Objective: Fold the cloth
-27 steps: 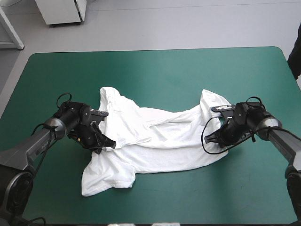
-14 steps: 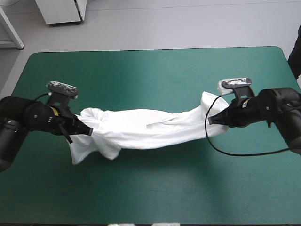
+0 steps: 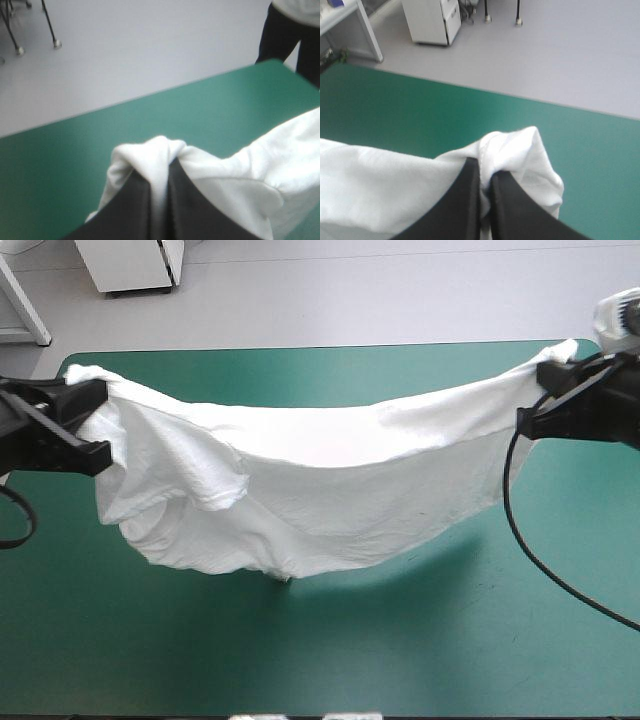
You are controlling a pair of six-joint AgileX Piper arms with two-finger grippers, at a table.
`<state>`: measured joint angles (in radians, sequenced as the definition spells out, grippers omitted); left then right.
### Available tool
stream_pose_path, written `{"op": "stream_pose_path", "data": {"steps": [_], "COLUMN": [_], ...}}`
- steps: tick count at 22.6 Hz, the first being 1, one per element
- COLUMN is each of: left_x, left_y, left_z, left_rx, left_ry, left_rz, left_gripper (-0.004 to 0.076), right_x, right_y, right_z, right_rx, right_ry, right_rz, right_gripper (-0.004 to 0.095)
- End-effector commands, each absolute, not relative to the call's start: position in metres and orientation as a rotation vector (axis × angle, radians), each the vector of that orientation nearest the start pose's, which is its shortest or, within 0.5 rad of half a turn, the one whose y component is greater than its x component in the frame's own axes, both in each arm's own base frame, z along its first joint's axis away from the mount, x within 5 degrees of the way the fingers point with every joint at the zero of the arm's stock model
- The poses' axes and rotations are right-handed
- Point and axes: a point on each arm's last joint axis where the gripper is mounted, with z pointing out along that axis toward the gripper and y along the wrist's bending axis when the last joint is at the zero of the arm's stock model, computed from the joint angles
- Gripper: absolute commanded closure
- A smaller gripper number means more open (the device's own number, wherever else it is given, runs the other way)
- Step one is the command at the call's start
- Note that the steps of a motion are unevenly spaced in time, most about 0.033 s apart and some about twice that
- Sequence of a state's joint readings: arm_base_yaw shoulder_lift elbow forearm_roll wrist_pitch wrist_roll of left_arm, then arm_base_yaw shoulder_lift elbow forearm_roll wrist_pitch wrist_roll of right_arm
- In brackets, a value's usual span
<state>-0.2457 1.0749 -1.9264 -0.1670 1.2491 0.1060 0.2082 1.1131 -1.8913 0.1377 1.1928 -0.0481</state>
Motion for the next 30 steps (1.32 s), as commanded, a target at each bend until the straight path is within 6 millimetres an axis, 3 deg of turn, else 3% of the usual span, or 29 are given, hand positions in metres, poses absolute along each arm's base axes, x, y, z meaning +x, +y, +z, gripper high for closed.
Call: {"op": "stream_pose_path", "data": {"steps": [1, 5, 10, 12, 14, 16, 20, 23, 27, 30], "left_x": [0.064, 0.030, -0.010, -0.017, -0.013, 0.003, 0.060, 0.113, 0.163, 0.198], "left_y": [-0.038, -0.035, -0.028, -0.026, -0.028, -0.030, -0.039, -0.046, -0.053, -0.057], "left_z": [0.612, 0.631, 0.645, 0.645, 0.643, 0.636, 0.597, 0.547, 0.503, 0.480], "left_rx": [0.409, 0.431, 0.439, 0.437, 0.431, 0.420, 0.371, 0.339, 0.315, 0.297], "left_ry": [1.670, 1.535, 1.412, 1.398, 1.420, 1.485, 1.743, 1.998, 2.154, 2.177], "left_rz": [-0.356, -0.411, -0.439, -0.457, -0.466, -0.462, -0.431, -0.374, -0.297, -0.240], "left_gripper": [0.0734, 0.0734, 0.0734, 0.0734, 0.0734, 0.0734, 0.0734, 0.0734, 0.0734, 0.0734], "right_x": [0.086, 0.050, 0.012, -0.001, -0.004, 0.006, 0.052, 0.104, 0.158, 0.200], "right_y": [0.030, 0.022, 0.015, 0.016, 0.019, 0.022, 0.033, 0.042, 0.052, 0.060], "right_z": [0.620, 0.635, 0.637, 0.636, 0.632, 0.624, 0.585, 0.541, 0.498, 0.468], "right_rx": [-0.253, -0.245, -0.229, -0.232, -0.260, -0.259, -0.215, -0.180, -0.137, -0.118], "right_ry": [1.597, 1.483, 1.411, 1.405, 1.438, 1.504, 1.769, 1.969, 2.090, 2.158], "right_rz": [0.272, 0.272, 0.297, 0.355, 0.396, 0.424, 0.470, 0.471, 0.459, 0.447], "right_gripper": [0.0925, 0.0925, 0.0925, 0.0925, 0.0925, 0.0925, 0.0925, 0.0925, 0.0925, 0.0925]}}
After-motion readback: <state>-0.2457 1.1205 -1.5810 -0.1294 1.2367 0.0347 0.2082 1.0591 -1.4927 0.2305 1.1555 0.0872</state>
